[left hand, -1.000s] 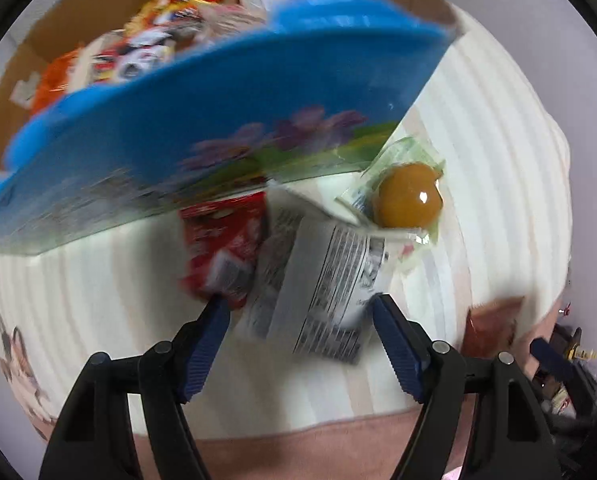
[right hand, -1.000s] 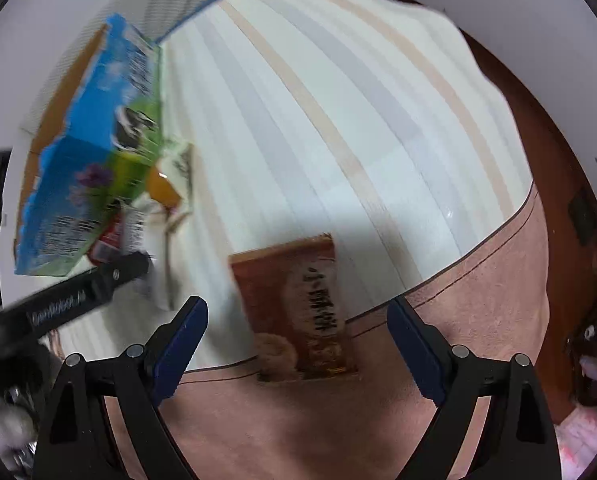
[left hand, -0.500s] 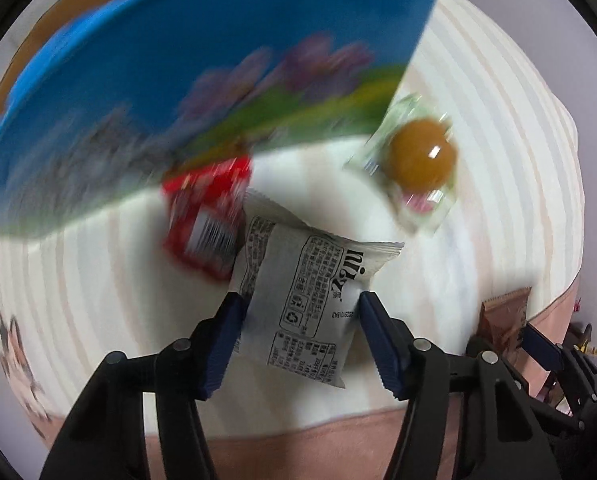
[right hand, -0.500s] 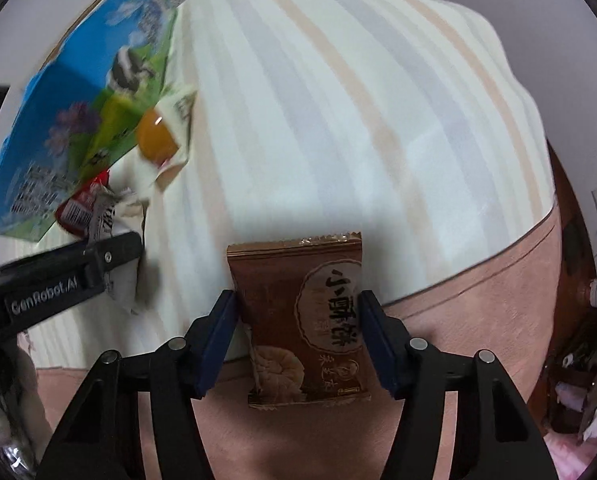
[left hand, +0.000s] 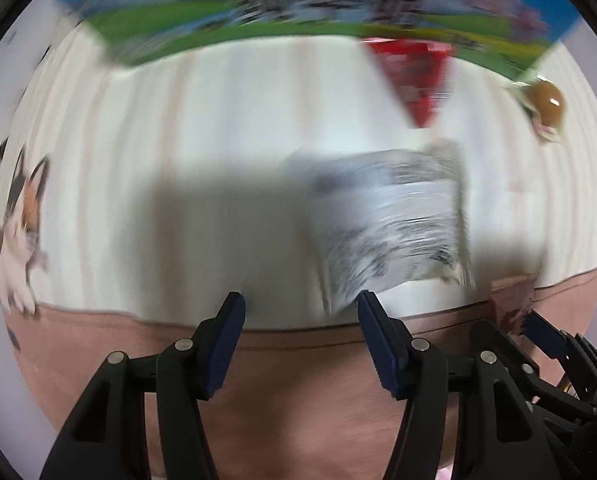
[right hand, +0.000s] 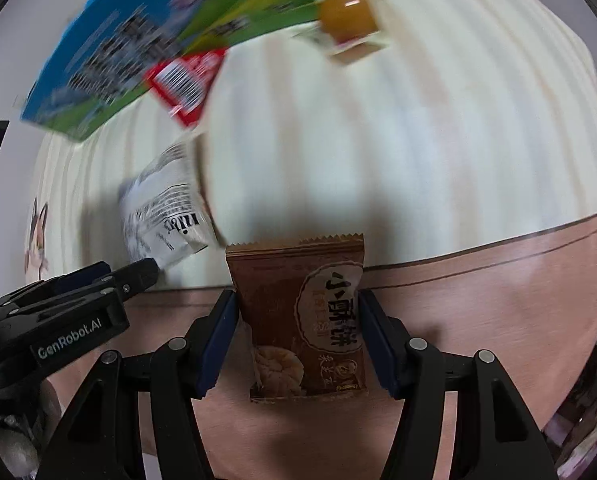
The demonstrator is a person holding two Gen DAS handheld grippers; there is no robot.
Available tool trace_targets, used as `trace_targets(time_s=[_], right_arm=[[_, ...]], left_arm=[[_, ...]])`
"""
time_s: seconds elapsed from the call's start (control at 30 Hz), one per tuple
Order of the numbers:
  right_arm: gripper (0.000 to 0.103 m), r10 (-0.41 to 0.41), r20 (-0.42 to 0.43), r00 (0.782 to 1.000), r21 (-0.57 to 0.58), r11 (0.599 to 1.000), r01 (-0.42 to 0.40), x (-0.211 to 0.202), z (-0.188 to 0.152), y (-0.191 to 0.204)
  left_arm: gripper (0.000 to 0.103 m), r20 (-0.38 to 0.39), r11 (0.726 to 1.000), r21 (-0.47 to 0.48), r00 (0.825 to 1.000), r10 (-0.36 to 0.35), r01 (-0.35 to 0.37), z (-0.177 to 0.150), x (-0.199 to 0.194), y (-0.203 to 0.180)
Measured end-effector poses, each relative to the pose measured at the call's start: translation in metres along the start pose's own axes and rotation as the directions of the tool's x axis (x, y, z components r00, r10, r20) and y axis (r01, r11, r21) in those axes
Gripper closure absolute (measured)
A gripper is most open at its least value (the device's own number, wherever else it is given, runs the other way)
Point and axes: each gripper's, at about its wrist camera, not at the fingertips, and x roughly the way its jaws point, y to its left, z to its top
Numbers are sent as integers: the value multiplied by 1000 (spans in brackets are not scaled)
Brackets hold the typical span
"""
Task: Organize snacks
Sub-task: 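Close the left tool on the white printed pack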
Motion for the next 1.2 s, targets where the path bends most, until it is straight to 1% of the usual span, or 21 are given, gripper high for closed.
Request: trace_targets(time_s=[0.13, 0.27, 0.37, 0.43, 0.53, 0.57, 0.6, 0.63, 0.67, 0.7, 0.77, 0.8, 0.83, 0.9, 0.93, 0.97, 1.0, 1.03, 1.1, 1.17, 1.2], right_arm=[[39, 11, -29, 1000, -37, 999, -12, 14, -9, 20], [37, 14, -61, 998, -39, 999, -16, 25, -14, 42], [37, 7, -77, 997, -39, 999, -10, 28, -12, 49], [37, -1, -79, 997, -45, 999, -3, 33, -11, 53], [38, -3, -78, 997, -43, 999, 0, 34, -11, 55], [40, -5, -80, 997, -45, 999, 2, 34, -13, 54], [41, -2, -85, 996, -41, 999, -2, 34, -15, 54], [42, 13, -93, 996, -30, 999, -16, 34, -16, 53], [42, 39, -105, 994, -6, 999, -40, 36, -19, 53], [42, 66, -116, 991, 17, 998, -64, 37, -21, 52], [42, 135, -133, 982, 67, 990, -127, 39, -23, 48], [42, 162, -143, 976, 86, 985, -151, 41, -25, 48], [42, 181, -150, 972, 99, 981, -167, 43, -25, 47], [42, 204, -139, 969, 132, 974, -186, 43, -28, 43], [42, 208, -140, 968, 131, 973, -190, 43, -28, 43], [42, 209, -146, 967, 126, 973, -191, 44, -27, 43], [40, 206, -154, 966, 122, 975, -188, 44, -27, 44], [38, 197, -160, 967, 104, 978, -182, 45, -26, 47], [30, 172, -168, 971, 60, 985, -164, 45, -26, 54], [31, 113, -167, 979, -1, 993, -115, 49, -26, 66], [40, 73, -154, 985, -47, 996, -81, 49, -25, 71]], left_arm=[[46, -25, 998, -55, 1000, -17, 16, -11, 4, 27], [46, -45, 996, -67, 997, -70, 67, -6, 8, 36], [45, -61, 993, -51, 993, -106, 102, -6, 11, 38], [45, -73, 993, -32, 990, -119, 117, -15, 15, 40], [45, -74, 994, 10, 992, -104, 105, -23, 17, 36], [45, -68, 995, 18, 993, -98, 100, -26, 18, 39], [45, -63, 995, 16, 993, -96, 97, -32, 20, 34], [48, -63, 995, 2, 993, -104, 104, -32, 18, 33], [51, -68, 991, -33, 989, -131, 129, -33, 18, 35], [54, -73, 985, -65, 984, -163, 159, -38, 22, 26], [54, -86, 967, -136, 970, -229, 216, -41, 23, 34], [54, -96, 953, -173, 958, -269, 250, -43, 24, 39], [54, -100, 943, -196, 951, -291, 268, -44, 26, 43], [55, -79, 934, -228, 951, -300, 275, -47, 20, 51], [53, -54, 935, -222, 954, -295, 276, -49, 13, 53], [53, -23, 943, -202, 962, -273, 263, -49, 4, 53], [53, 17, 956, -162, 970, -244, 243, -46, -11, 52], [50, 47, 967, -105, 973, -228, 232, -41, -23, 46], [46, 83, 981, 14, 977, -195, 195, -31, -40, 29], [46, 99, 975, 149, 979, -181, 165, -21, -50, 5], [45, 101, 963, 235, 982, -158, 131, -8, -51, -3]])
